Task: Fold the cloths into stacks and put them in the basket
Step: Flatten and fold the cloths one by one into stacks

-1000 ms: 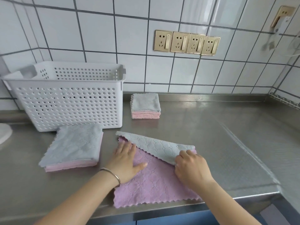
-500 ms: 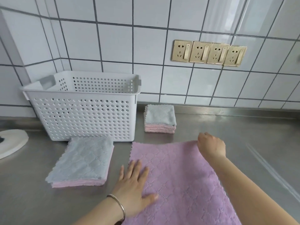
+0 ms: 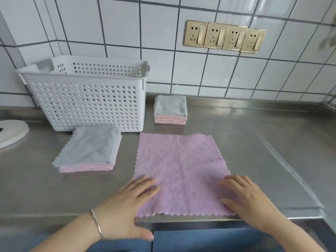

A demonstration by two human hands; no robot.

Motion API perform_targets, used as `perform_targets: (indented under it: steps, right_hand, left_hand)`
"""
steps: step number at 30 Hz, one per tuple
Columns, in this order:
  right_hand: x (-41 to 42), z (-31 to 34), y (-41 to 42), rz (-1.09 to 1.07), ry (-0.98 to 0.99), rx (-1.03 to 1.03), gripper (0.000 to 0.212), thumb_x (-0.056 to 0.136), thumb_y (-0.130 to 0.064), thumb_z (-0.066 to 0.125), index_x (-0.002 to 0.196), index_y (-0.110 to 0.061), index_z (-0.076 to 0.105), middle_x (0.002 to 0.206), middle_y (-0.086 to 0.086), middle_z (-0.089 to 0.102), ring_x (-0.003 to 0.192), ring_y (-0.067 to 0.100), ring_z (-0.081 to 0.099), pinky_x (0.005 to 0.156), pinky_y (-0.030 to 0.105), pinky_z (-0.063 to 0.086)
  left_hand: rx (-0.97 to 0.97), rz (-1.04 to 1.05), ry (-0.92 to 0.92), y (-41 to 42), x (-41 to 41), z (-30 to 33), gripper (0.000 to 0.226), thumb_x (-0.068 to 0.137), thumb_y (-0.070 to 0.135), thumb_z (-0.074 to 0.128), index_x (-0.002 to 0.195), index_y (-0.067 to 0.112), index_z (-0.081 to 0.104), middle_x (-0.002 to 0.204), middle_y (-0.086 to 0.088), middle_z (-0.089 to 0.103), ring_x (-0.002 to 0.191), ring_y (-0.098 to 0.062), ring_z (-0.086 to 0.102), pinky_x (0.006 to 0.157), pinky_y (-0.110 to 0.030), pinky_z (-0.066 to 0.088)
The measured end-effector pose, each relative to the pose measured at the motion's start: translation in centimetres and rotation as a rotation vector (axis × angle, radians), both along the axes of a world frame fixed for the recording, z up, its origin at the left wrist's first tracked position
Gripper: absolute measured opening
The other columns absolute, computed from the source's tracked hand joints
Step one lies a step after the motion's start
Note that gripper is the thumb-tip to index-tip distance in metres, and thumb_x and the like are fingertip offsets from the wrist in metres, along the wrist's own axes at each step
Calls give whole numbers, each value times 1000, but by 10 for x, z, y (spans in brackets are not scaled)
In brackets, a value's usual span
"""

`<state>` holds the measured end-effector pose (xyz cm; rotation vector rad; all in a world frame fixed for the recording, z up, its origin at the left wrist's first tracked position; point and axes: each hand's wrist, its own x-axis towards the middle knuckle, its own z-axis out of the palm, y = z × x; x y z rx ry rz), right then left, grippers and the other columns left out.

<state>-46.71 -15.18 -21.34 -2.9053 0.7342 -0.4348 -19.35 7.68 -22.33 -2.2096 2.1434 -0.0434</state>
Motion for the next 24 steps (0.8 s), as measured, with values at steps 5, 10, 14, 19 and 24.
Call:
perform_targets:
  steps: [5, 10, 14, 19, 24]
  right_hand:
    - [-28, -4, 31, 8, 72, -12, 69, 66, -85, 41, 117, -39, 51, 118, -19, 53, 104, 0, 42, 80, 24, 45]
    - [-42, -8, 55, -9, 106, -40, 57, 65, -50, 52, 120, -37, 50, 119, -20, 49, 101, 5, 52, 73, 20, 48]
    - [-46, -10, 56, -33, -39, 33, 48, 72, -26, 41, 116, -43, 51, 114, -30, 47, 98, 0, 49, 72, 16, 43]
    - [-47, -11, 49, -55, -154, 162, 32, 82, -28, 43, 107, -44, 57, 111, -39, 52, 94, -7, 50, 80, 18, 40]
    - [-54, 26, 53, -33, 0, 392, 25, 88, -23, 51, 74, -44, 56, 72, -21, 56, 69, -2, 47, 63, 16, 36]
  left_hand:
    - [13, -27, 48, 12, -6, 7, 81, 76, 77, 27, 136, 23, 39, 136, 4, 55, 128, -9, 35, 112, -16, 4]
    - [-55, -56, 103, 26, -8, 5, 61, 87, 61, 31, 131, 23, 50, 136, 10, 52, 127, -1, 37, 112, -11, 6]
    - [-128, -64, 163, 33, -7, 2, 54, 98, 47, 16, 121, 27, 61, 127, 17, 59, 116, 3, 54, 106, -11, 15]
    - [-320, -110, 184, 32, -2, 3, 52, 99, 44, 19, 97, 33, 70, 99, 24, 70, 88, 7, 65, 96, -13, 32]
    - [-220, -45, 415, 46, -10, 42, 44, 84, 71, 22, 69, 39, 47, 55, 18, 49, 54, 2, 45, 57, -7, 35]
